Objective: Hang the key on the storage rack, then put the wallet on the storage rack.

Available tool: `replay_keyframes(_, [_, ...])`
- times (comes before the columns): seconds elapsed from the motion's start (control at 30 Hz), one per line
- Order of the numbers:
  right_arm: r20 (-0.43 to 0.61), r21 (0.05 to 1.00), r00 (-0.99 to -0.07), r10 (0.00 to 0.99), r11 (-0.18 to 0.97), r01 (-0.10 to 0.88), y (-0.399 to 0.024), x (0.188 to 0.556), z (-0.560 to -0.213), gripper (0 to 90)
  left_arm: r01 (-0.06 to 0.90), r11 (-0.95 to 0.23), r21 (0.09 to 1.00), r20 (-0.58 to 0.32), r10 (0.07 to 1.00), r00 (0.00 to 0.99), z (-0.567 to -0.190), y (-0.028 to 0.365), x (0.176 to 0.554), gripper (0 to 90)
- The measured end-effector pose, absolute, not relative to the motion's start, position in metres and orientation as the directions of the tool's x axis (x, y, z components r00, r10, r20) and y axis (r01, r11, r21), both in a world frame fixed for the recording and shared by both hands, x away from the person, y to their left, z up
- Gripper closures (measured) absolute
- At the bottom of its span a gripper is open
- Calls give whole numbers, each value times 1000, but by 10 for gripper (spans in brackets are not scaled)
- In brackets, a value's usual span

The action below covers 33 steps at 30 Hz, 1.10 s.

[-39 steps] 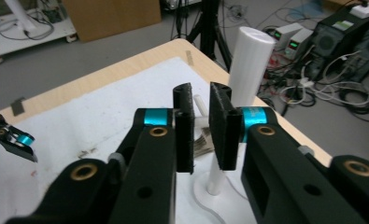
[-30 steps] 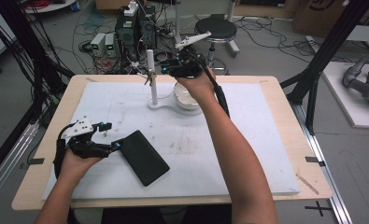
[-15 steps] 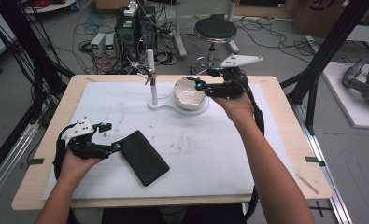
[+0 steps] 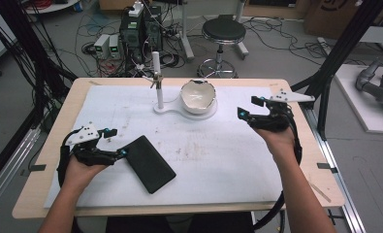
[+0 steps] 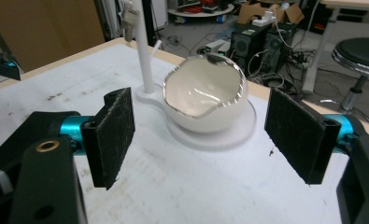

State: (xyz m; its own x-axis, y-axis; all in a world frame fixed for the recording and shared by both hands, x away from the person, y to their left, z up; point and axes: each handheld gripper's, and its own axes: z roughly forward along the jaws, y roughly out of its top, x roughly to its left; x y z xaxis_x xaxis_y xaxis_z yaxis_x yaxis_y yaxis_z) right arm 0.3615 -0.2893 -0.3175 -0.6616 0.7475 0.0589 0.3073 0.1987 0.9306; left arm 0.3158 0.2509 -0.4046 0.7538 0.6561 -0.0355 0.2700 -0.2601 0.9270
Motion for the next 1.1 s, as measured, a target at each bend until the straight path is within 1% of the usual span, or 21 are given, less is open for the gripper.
replay_keyframes(0.1, [76, 935, -640, 765, 169, 313, -305, 352, -334, 214, 268, -260, 928, -32, 660, 751, -405, 251, 317, 172])
replay_keyframes(0.2, [93, 935, -629, 772, 149, 321, -316, 344, -349, 207, 263, -254, 931, -33, 658, 752, -405, 250, 319, 172])
replay_keyframes(0.43, [128, 929, -618, 776, 124, 348, -322, 335, -372, 200, 258, -252, 933, -33, 654, 756, -404, 248, 320, 171])
replay_keyframes(0.9, [144, 923, -611, 778, 117, 367, -324, 334, -382, 200, 254, -252, 934, -26, 658, 752, -399, 251, 319, 171])
replay_keyframes(1.1, [146, 925, -613, 777, 112, 362, -323, 334, -380, 200, 258, -248, 934, -30, 665, 746, -399, 257, 318, 171])
